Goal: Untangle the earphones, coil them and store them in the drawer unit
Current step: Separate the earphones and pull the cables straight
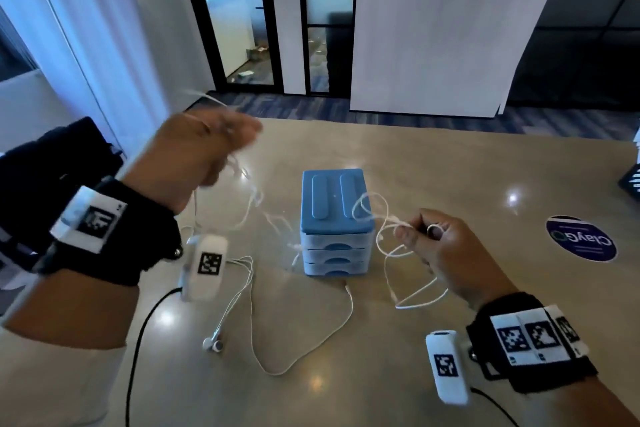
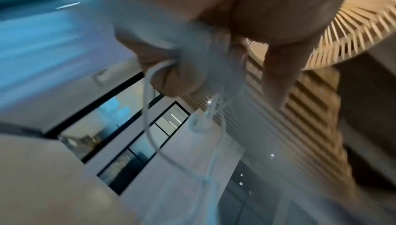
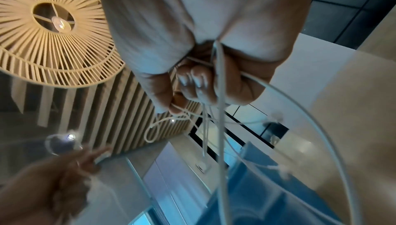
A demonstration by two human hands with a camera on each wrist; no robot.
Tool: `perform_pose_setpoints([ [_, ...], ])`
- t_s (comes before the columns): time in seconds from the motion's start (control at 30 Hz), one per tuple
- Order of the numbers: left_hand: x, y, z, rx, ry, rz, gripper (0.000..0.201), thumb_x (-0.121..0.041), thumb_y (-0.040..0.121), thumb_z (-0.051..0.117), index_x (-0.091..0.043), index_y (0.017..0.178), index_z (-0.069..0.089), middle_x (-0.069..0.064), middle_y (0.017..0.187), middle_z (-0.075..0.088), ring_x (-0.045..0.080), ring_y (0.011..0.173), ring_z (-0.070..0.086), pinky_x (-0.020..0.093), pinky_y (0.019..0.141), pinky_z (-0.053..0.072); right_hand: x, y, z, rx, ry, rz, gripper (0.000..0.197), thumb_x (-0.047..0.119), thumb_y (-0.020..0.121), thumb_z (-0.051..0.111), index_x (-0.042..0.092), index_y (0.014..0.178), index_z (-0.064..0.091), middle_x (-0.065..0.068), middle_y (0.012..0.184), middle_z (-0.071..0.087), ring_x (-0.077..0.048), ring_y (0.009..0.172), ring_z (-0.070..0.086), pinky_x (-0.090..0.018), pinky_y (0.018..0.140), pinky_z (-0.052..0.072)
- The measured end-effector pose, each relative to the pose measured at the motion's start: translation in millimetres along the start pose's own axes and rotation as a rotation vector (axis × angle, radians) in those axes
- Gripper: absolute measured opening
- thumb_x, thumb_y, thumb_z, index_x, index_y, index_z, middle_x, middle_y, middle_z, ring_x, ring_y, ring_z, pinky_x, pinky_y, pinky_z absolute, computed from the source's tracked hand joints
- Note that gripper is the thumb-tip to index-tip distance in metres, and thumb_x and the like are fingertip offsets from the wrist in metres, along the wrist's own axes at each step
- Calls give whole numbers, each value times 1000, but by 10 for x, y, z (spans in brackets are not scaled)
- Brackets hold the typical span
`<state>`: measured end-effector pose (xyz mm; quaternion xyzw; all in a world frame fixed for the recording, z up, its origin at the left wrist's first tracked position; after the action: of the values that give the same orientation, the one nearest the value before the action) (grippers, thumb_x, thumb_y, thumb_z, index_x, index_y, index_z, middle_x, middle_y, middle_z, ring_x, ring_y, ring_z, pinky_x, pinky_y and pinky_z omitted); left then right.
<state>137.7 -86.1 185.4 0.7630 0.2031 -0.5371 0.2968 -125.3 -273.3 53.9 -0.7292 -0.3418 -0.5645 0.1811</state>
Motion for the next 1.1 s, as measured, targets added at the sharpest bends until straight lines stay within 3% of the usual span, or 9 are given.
perform_pose_setpoints([
  [0.13, 480, -268, 715, 349, 485, -71, 22, -39, 71, 84, -30, 90, 78, -24, 66, 70, -8, 61, 61, 22, 66, 51, 242, 50, -2, 26, 245, 1, 27, 11, 99, 61, 15, 72, 59, 2, 54, 36, -13, 47, 28, -24, 49, 23],
  [0.27, 768, -499, 1277, 521, 460, -139, 59, -55, 63, 85, -33, 116, 70, -32, 60, 62, -12, 60, 58, 11, 65, 45, 474, 85, 92, 75, 360, -23, 23, 7, 100, 55, 9, 77, 56, 5, 52, 38, -10, 45, 27, -21, 44, 21],
  [0.33, 745, -545, 1440, 510, 279, -97, 66, -65, 63, 79, -31, 119, 69, -22, 64, 64, -6, 61, 59, 14, 69, 47, 535, 81, 140, 104, 335, -33, 26, 11, 99, 57, 14, 73, 57, 5, 52, 36, -12, 46, 25, -22, 44, 20],
  [0.43, 629, -496, 1385, 324, -76, -93, 61, -67, 78, 62, -17, 111, 72, -16, 49, 41, 3, 43, 36, 16, 46, 33, 603, 27, 205, 142, 73, -81, 29, 15, 98, 64, 21, 70, 60, 5, 53, 39, -11, 49, 31, -21, 46, 28],
  [0.6, 621, -392, 1186, 166, -336, -180, 20, -30, 92, 61, -18, 89, 77, -3, 59, 31, 12, 44, 23, 20, 44, 18, 603, -73, 169, 164, -145, -101, 9, 22, 90, 75, 28, 95, 74, 7, 63, 51, -5, 56, 45, -13, 57, 38],
  [0.73, 733, -376, 1004, 170, -112, -144, 18, -31, 93, 63, -21, 88, 76, 1, 61, 43, 13, 46, 28, 21, 45, 24, 629, -53, -334, -64, -185, -109, 18, 17, 90, 73, 30, 102, 74, 5, 65, 48, -9, 51, 40, -15, 47, 35],
  [0.83, 937, -451, 996, 267, 143, -143, 20, -46, 86, 69, -32, 100, 74, -2, 68, 57, 6, 49, 43, 20, 52, 39, 679, -46, -765, -213, -83, -137, 16, 13, 93, 68, 28, 98, 74, 13, 53, 43, -20, 52, 29, -26, 45, 24],
  [0.93, 1212, -497, 953, 313, 334, -175, 31, -55, 83, 68, -36, 108, 70, 3, 75, 67, 9, 63, 57, 28, 69, 50, 919, -95, -1121, -389, -9, -216, 11, 18, 90, 66, 26, 88, 74, 12, 50, 49, -29, 53, 31, -45, 44, 31],
  [1.1, 1599, -631, 1130, 386, 425, -216, 17, -39, 90, 66, -27, 101, 72, -5, 75, 67, 5, 61, 55, 28, 70, 51, 1161, -92, -1271, -486, 106, -280, 19, 12, 92, 62, 25, 82, 71, 7, 47, 44, -13, 42, 29, -33, 43, 19],
])
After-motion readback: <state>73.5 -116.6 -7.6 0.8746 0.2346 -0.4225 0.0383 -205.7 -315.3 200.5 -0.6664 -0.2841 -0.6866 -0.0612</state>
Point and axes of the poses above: each hand's wrist, its own y-axis towards the middle knuckle, its own z-axis out of the palm, x = y × z, the point moved 10 cm from there along y, towards the middle knuckle
